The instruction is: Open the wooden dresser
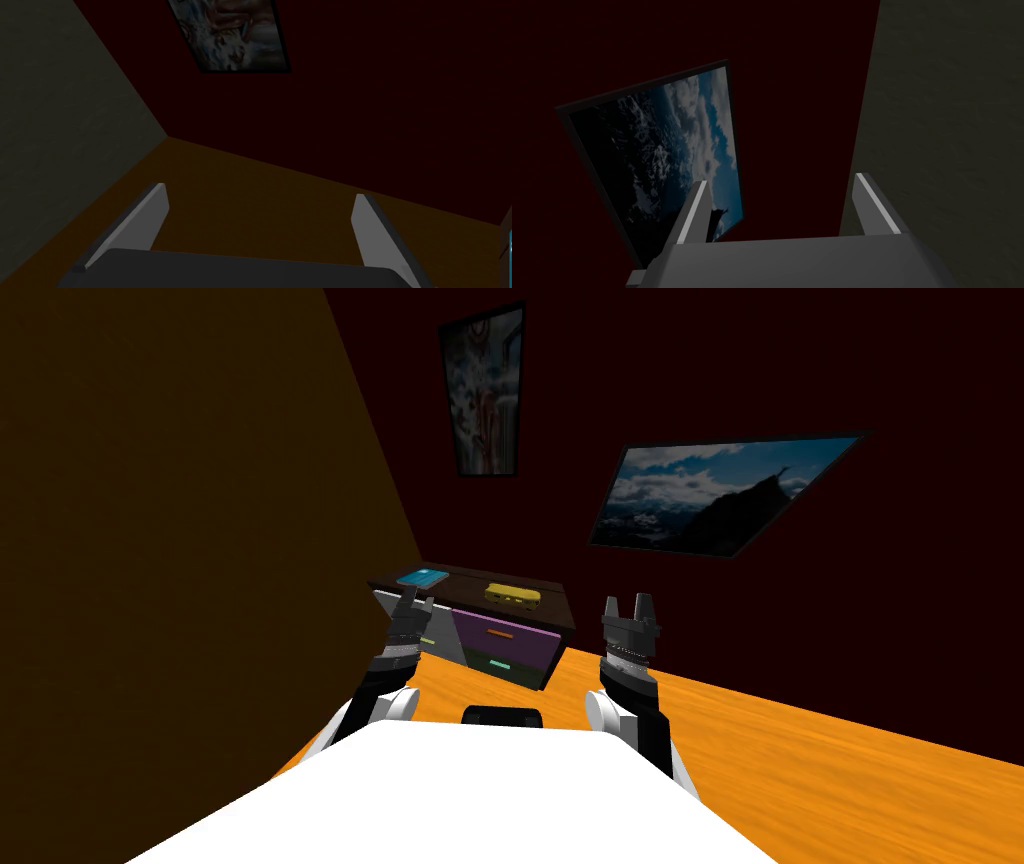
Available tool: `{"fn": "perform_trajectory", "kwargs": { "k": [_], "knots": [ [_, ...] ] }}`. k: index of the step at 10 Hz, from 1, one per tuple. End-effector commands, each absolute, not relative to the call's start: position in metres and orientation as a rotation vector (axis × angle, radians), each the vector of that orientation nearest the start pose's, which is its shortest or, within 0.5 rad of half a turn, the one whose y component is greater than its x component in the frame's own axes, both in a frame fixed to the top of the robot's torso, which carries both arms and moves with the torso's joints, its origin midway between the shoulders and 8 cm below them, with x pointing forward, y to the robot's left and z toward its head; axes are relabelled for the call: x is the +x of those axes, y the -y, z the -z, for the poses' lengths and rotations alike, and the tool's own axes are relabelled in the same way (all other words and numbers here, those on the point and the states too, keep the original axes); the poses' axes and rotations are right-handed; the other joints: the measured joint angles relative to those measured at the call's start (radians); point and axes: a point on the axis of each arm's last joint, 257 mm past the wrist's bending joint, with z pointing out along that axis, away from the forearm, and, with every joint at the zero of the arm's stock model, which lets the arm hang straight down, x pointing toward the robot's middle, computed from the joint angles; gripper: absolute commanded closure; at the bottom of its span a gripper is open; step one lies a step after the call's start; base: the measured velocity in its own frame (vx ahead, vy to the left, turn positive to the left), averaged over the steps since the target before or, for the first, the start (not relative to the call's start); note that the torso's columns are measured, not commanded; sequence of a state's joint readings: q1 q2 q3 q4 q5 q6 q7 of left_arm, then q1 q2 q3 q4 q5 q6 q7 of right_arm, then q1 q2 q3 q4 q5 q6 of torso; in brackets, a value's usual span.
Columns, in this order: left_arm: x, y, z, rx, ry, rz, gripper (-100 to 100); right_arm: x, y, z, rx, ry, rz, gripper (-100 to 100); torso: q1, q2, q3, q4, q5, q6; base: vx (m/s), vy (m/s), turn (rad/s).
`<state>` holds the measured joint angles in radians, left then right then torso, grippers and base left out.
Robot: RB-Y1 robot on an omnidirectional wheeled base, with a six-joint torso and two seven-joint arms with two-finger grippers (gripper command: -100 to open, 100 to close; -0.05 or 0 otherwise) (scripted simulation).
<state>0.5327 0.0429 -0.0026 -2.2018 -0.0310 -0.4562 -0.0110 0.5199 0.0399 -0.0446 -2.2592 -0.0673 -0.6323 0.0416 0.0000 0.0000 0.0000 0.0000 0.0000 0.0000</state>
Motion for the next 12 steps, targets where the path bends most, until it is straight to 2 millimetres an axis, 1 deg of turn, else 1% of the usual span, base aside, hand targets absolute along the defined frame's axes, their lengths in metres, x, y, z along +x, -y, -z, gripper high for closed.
{"fn": "perform_trajectory", "kwargs": {
  "k": [1,3,9,10,11,12],
  "knots": [
    [0.362,-0.281,0.032,-0.725,-0.772,1.226,0,0.317,0.306,-0.034,0.63,-0.478,-1.264,0,0.0,0.04,-0.082,0.041,0.0,0.0,0.0,0.0,0.0],
    [0.362,-0.281,0.032,-0.725,-0.772,1.226,0,0.317,0.306,-0.034,0.63,-0.478,-1.264,0,0.0,0.175,-0.351,0.176,0.0,0.0,0.0,0.0,0.0],
    [0.362,-0.281,0.031,-0.725,-0.772,1.227,0,0.317,0.306,-0.034,0.629,-0.478,-1.264,0,0.0,0.618,-1.234,0.617,0.0,0.0,0.0,0.0,0.0],
    [0.366,-0.278,0.039,-0.715,-0.81,1.223,-100,0.317,0.306,-0.034,0.629,-0.478,-1.264,0,0.0,0.691,-1.382,0.691,0.0,0.0,0.011,-0.006,-0.027],
    [0.371,-0.276,0.05,-0.714,-0.846,1.218,-100,0.317,0.306,-0.034,0.63,-0.478,-1.264,0,0.0,0.725,-1.451,0.724,0.0,0.0,0.017,-0.01,-0.067],
    [0.377,-0.274,0.063,-0.721,-0.882,1.212,-100,0.317,0.306,-0.033,0.63,-0.478,-1.264,0,0.0,0.734,-1.471,0.734,0.0,0.0,0.024,-0.014,-0.053]
  ]
}}
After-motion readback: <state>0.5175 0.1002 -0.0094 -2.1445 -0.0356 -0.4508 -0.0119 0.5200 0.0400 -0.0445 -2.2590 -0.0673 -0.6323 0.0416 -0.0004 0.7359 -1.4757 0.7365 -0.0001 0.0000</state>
